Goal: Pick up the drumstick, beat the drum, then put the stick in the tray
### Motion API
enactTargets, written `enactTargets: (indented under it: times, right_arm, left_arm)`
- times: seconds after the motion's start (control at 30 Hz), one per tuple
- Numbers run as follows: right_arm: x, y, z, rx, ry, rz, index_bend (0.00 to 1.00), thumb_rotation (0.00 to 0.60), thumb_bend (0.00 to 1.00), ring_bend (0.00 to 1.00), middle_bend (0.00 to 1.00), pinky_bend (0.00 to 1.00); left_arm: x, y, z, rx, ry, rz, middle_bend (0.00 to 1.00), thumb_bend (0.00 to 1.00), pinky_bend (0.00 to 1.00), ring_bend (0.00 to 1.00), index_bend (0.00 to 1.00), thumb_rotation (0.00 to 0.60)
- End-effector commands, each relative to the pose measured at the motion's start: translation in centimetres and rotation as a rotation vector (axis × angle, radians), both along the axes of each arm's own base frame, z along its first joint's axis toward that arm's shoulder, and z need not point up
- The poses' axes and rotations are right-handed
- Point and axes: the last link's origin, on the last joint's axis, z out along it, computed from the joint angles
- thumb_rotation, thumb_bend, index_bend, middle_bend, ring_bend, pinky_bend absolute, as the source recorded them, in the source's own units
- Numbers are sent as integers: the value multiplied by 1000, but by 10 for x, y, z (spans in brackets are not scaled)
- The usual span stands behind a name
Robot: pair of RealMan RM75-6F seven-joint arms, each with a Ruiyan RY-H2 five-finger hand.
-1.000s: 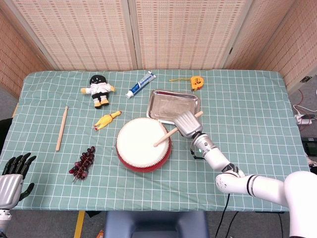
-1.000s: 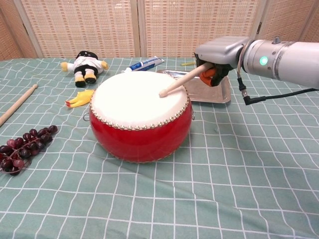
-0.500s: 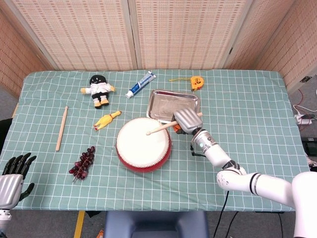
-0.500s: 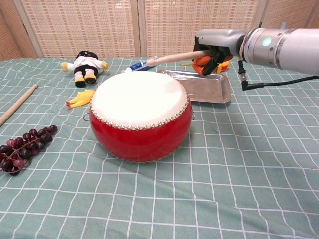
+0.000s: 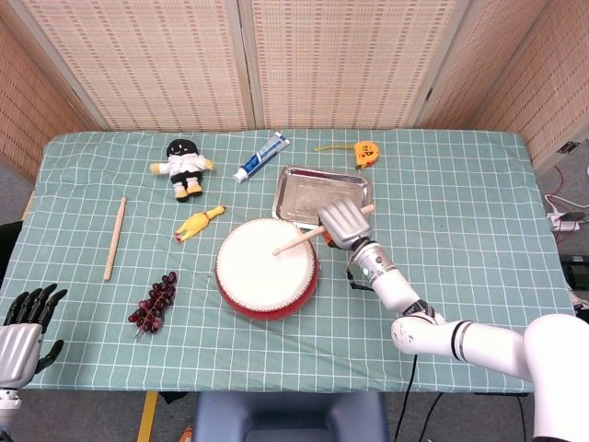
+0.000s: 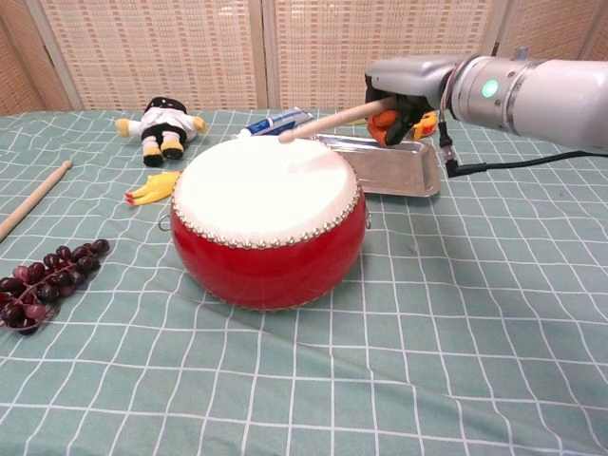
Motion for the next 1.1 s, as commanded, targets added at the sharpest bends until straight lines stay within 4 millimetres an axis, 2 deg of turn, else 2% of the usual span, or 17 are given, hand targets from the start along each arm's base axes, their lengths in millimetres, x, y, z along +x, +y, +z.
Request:
enactTargets:
  times: [0.03,0.17,0.33,0.53,0.77,0.87,1.1]
  right_arm:
    - [-6,-6,23,-20,-175,-69,1000,600,742,1000,1000,1000]
    - [-26,-17,23,-9,-137,-155,1000,600,736,1000,1000,1000]
    - [-43,-35,13,4,-85,-240,1000,600,707,1000,1000,1000]
    - [-48,-58,-4,14,-54,-281,1000,600,664,1000,1000,1000]
    - [-46,-72,-32,43,-18,-292,1000,600,568,989,966,979]
    - [-42,-77,-41,50,-31,-300,1000,600,544,922,907,927]
    - [-35,-85,-54,58,-70,-325,993,600,456,700,720,705]
  left_arm:
    - [0,0,0,-2,-1,-2,46,272,34,54,121,600]
    - [1,0,-1,-4,-2,-6,46,272,34,54,121,600]
    - [-1,-3,1,1,2,3,46,272,35,53,121,600]
    - [-2,-6,3,4,6,19,46,272,34,54,121,600]
    - [-4,-8,4,6,12,33,46,272,34,53,121,600]
    - [-4,-8,4,6,14,37,46,271,34,54,121,600]
    - [-7,-10,6,7,19,52,46,273,34,53,121,600]
